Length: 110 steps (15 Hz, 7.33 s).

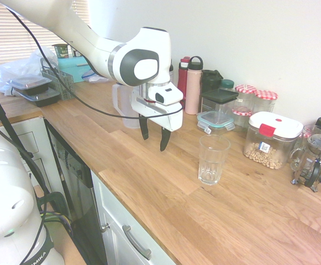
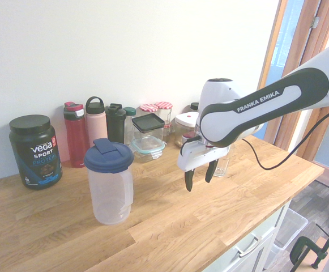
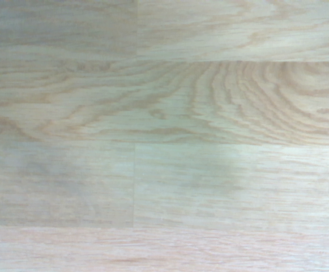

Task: Pour me some water

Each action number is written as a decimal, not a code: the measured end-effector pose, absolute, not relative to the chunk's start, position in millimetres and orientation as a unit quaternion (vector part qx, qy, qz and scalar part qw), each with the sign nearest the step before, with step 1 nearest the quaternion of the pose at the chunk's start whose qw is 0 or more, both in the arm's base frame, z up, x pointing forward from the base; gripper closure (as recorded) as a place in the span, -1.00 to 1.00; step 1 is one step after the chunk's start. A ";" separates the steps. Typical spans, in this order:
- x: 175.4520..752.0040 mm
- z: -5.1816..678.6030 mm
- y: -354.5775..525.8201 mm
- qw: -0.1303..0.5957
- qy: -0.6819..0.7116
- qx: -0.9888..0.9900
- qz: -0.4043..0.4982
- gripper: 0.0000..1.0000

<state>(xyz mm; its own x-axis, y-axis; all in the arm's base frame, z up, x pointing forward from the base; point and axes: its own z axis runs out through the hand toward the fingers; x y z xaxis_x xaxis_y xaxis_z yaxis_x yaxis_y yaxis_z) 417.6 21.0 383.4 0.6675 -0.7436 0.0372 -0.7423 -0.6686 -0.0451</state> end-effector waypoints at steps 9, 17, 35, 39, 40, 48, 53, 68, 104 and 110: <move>384.7 445.1 121.9 0.022 0.344 -0.932 -0.109 -1.00; 359.1 460.2 249.5 0.076 0.332 -0.916 -0.213 -1.00; 422.4 446.9 286.8 0.073 0.351 -0.900 -0.249 1.00; 423.3 447.3 285.0 0.072 0.353 -0.898 -0.252 1.00; 424.7 447.5 282.9 0.072 0.355 -0.897 -0.253 1.00; 435.2 448.2 262.7 0.069 0.374 -0.890 -0.252 1.00; 424.5 479.8 254.6 0.083 0.365 -0.889 -0.264 1.00; 285.5 553.9 -146.4 0.016 0.170 -0.981 -0.092 1.00; 434.9 584.4 -157.4 -0.284 0.003 -0.954 0.096 1.00; 362.9 606.2 -215.2 -0.134 0.050 -0.990 0.001 1.00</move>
<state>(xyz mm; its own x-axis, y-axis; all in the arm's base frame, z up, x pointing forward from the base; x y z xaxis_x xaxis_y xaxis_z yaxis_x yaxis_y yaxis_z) 362.9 -215.2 606.2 0.9950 -0.0987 0.0123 -0.0984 -0.9590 0.2659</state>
